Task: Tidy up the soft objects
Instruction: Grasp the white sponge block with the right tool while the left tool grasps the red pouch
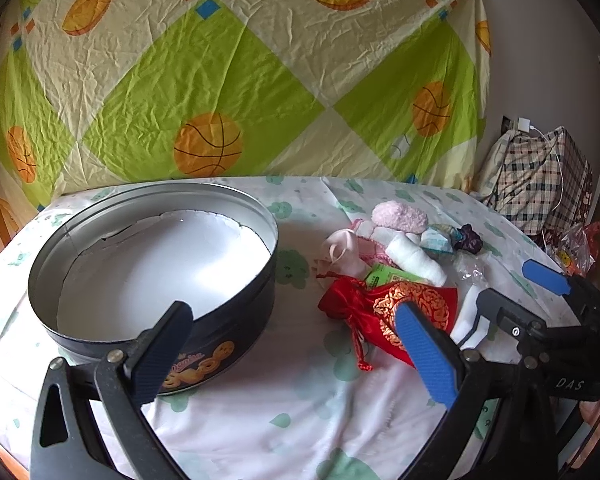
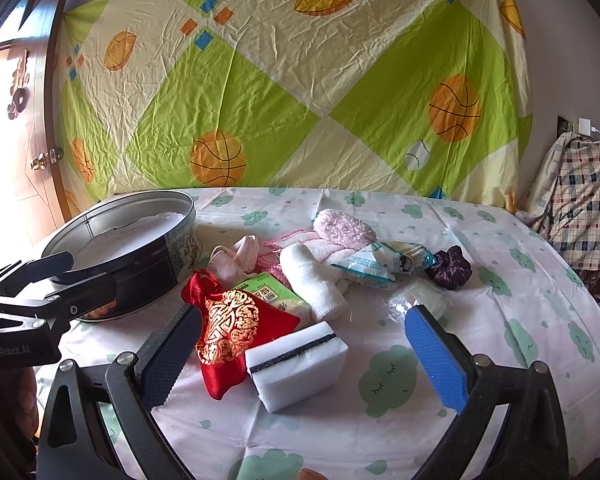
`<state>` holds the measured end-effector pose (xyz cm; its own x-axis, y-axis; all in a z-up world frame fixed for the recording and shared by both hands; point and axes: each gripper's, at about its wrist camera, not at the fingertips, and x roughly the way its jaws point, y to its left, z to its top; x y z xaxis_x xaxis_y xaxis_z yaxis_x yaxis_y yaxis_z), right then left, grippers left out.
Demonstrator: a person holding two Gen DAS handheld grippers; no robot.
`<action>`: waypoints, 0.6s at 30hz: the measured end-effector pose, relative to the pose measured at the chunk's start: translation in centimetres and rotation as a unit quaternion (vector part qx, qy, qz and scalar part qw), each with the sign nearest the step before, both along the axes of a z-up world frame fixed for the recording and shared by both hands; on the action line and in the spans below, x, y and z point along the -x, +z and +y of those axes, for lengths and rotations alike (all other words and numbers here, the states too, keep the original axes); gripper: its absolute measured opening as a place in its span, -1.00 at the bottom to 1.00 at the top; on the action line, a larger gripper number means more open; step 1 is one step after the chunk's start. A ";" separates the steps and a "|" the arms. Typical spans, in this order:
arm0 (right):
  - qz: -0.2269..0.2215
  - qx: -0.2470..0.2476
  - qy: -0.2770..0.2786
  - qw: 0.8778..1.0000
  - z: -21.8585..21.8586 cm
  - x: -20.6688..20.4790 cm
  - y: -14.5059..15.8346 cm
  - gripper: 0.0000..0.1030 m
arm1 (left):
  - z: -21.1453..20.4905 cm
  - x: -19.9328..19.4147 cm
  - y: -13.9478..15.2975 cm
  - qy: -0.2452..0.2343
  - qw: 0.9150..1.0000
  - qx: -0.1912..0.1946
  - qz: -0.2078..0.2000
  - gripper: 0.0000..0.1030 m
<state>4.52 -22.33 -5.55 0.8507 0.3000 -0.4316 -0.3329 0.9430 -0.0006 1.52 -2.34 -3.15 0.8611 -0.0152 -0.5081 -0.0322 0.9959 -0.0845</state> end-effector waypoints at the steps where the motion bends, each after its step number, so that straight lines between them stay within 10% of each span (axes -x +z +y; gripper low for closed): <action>1: 0.002 -0.001 0.004 1.000 -0.1 0.0 -0.2 0.99 | 0.0 -0.1 -0.1 -0.001 1.000 0.000 0.001 0.99; 14: 0.044 0.035 0.022 0.998 0.1 -1.4 -3.2 0.98 | -1.3 -1.1 -2.0 -0.022 0.999 0.000 0.025 0.99; 18: 0.060 0.037 0.027 0.997 0.2 -1.9 -3.4 0.68 | -1.4 -1.2 -2.2 -0.026 0.999 0.000 0.029 0.99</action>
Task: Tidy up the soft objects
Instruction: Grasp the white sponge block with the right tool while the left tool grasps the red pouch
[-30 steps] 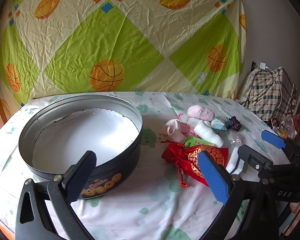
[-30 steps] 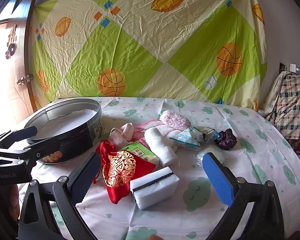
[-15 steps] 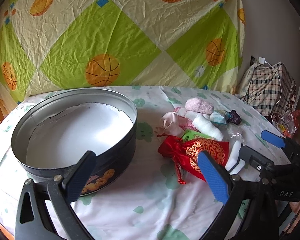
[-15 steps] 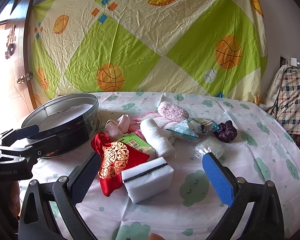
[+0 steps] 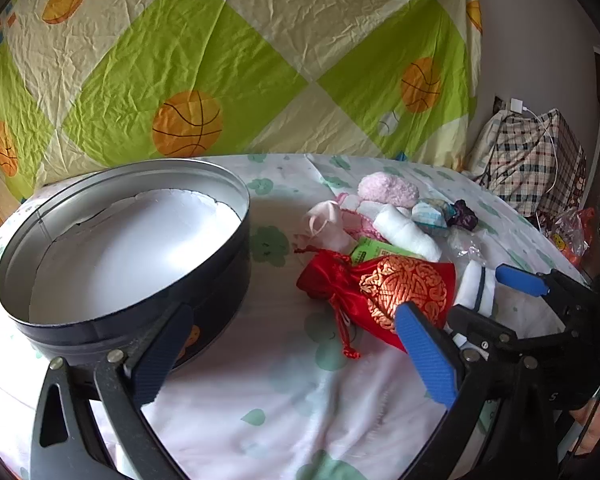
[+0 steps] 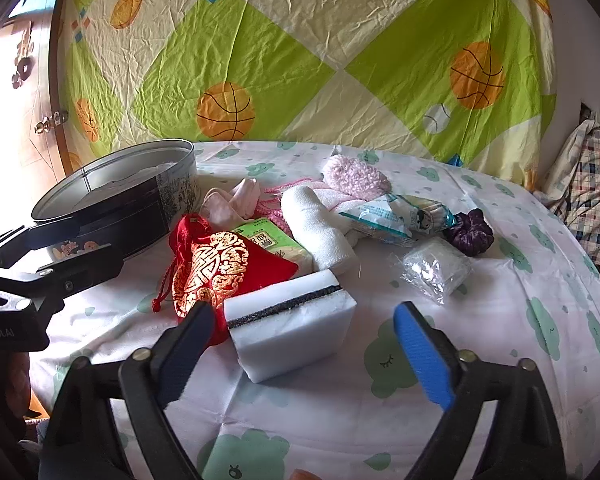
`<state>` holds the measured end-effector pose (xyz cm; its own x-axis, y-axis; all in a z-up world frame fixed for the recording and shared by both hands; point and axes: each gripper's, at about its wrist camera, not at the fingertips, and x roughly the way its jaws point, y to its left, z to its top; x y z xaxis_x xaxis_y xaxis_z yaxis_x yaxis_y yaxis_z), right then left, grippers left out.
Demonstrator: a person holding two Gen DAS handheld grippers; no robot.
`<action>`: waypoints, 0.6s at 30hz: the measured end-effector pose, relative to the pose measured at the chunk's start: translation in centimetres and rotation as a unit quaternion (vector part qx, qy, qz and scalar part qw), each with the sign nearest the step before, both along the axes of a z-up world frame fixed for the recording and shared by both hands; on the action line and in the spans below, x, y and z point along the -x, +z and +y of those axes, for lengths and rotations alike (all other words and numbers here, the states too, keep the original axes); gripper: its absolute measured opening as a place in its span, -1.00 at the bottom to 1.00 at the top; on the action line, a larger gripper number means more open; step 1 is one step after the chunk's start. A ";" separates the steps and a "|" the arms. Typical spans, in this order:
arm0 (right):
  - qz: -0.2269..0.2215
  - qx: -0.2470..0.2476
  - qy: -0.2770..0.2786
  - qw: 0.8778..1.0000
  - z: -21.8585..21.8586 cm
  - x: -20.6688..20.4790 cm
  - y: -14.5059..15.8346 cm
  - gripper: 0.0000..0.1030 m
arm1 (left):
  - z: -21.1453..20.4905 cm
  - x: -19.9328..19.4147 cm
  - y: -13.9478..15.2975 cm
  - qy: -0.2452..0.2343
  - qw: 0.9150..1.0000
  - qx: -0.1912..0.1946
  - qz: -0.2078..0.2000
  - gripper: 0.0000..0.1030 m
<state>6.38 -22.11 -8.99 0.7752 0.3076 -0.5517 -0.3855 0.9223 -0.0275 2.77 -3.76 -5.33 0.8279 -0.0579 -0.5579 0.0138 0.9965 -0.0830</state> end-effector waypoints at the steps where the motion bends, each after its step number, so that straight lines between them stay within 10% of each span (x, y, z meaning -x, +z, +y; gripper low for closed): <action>1: 0.011 -0.001 0.003 1.000 -0.1 -0.3 -0.2 0.62 | 0.0 0.0 0.0 0.000 1.000 0.000 0.001 0.99; 5: 0.028 -0.015 0.025 0.999 -0.1 -0.6 -0.5 0.19 | -0.1 -0.2 -0.2 -0.003 1.000 0.003 0.004 0.99; 18: -0.017 -0.078 -0.017 0.997 -3.9 -0.5 1.8 0.11 | -2.3 -1.2 -0.5 -0.030 0.999 -0.006 0.013 0.99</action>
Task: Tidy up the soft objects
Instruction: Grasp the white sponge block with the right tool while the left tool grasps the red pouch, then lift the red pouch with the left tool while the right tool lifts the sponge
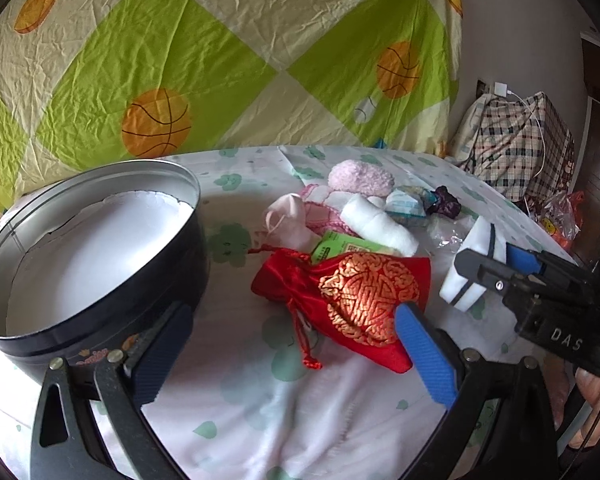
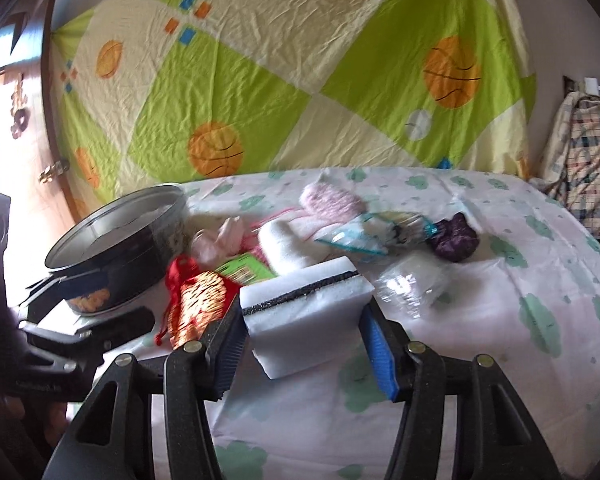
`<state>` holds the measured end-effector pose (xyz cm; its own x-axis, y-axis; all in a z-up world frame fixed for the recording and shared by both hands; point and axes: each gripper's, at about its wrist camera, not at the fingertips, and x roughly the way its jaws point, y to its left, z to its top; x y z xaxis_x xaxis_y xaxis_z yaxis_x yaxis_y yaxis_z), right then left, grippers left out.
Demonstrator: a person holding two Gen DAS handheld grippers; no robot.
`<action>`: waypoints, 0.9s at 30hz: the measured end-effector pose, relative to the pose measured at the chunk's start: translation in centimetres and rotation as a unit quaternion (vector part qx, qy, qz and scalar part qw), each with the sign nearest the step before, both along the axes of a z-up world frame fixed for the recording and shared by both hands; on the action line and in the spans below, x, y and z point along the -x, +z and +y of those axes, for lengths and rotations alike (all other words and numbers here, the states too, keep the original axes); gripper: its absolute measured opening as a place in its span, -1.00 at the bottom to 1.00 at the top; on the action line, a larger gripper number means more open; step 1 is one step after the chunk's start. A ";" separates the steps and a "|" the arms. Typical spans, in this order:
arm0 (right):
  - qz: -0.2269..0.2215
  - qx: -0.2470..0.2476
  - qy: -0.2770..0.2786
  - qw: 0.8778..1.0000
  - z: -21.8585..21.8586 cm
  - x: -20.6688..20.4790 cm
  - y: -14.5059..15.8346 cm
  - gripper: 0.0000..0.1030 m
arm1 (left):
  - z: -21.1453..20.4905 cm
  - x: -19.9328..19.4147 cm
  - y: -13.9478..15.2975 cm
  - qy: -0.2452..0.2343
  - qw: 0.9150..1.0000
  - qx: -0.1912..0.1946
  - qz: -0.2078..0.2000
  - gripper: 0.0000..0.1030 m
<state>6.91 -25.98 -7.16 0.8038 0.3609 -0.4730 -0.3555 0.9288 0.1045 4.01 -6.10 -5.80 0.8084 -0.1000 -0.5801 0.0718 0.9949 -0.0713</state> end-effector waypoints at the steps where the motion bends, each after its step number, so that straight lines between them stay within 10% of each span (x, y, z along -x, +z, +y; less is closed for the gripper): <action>1: -0.001 0.003 -0.012 1.000 -0.3 -0.3 0.1 0.11 | -0.4 -0.2 0.0 -0.004 1.000 -0.001 0.000 0.99; 16: 0.001 0.015 -0.056 0.998 -1.1 -1.0 -0.8 0.11 | -3.9 -4.7 -1.4 -0.060 0.996 0.021 0.066 0.83; 27: -0.010 0.037 -0.065 0.997 -0.6 -0.8 -0.9 0.11 | -4.0 -4.6 -1.9 -0.105 0.990 0.047 0.078 -0.30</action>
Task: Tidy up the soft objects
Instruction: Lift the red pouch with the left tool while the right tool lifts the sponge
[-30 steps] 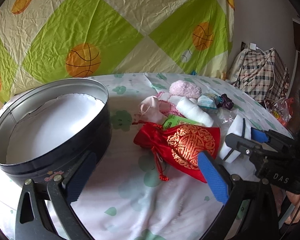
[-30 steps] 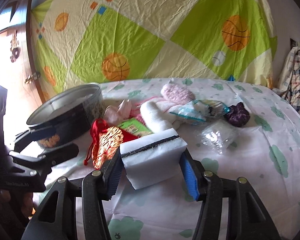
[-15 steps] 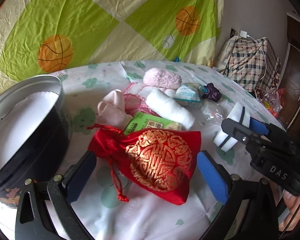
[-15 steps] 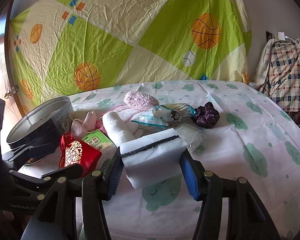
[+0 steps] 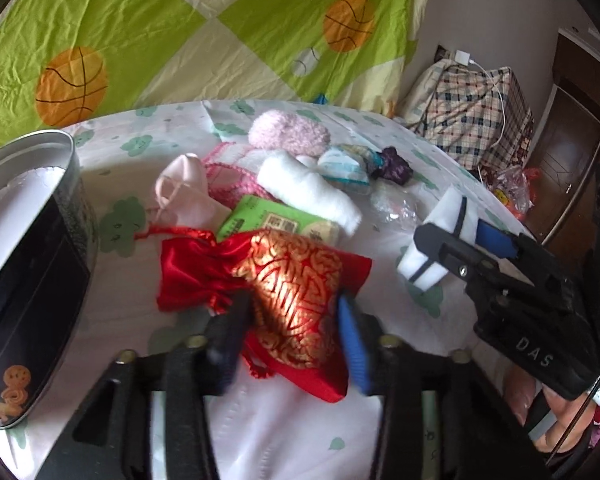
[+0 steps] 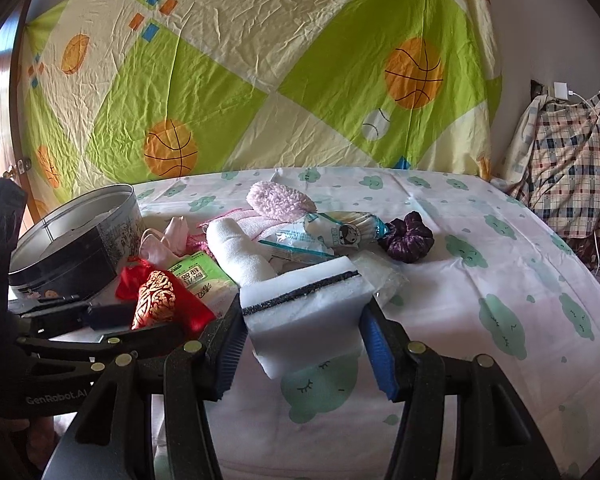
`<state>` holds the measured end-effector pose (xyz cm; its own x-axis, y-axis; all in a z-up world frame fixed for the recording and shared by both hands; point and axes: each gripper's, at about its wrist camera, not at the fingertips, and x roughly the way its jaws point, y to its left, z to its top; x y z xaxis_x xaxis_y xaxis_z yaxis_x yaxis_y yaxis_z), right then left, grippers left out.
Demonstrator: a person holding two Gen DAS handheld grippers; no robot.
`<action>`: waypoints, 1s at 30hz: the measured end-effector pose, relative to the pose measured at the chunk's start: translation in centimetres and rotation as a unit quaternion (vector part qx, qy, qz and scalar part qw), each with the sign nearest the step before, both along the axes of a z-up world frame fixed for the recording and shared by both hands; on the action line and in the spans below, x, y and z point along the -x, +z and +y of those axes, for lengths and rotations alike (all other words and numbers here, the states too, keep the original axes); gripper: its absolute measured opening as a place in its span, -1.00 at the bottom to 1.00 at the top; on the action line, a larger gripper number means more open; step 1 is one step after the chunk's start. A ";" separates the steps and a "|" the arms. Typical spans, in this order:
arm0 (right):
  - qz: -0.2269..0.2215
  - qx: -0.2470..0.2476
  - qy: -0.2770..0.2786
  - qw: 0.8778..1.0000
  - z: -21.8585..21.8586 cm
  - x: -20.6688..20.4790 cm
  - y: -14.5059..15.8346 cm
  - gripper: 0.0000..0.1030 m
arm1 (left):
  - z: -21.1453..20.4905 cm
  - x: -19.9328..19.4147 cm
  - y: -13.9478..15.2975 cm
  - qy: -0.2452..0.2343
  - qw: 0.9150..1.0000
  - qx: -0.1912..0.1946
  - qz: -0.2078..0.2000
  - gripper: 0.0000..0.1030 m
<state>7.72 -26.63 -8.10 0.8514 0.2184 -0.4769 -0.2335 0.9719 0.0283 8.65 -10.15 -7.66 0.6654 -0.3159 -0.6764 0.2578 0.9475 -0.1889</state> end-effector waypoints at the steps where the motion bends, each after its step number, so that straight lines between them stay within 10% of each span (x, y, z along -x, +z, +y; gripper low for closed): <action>1: 0.000 -0.001 -0.001 1.000 0.0 0.0 0.0 0.11 | -0.1 0.0 -0.2 -0.007 1.000 0.003 0.005 -0.35; 8: -0.012 0.002 -0.004 1.000 0.0 0.4 0.1 0.11 | -0.1 0.8 0.2 -0.008 1.000 -0.006 -0.016 -0.63; 30: -0.056 0.003 -0.016 0.998 0.0 1.6 0.5 0.11 | 2.0 4.3 1.9 0.040 0.989 -0.017 -0.143 -0.63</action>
<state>6.11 -26.62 -7.63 0.9063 0.1871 -0.3789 -0.2031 0.9792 -0.0021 4.33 -8.18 -5.73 0.8526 -0.2348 -0.4669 0.2206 0.9716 -0.0859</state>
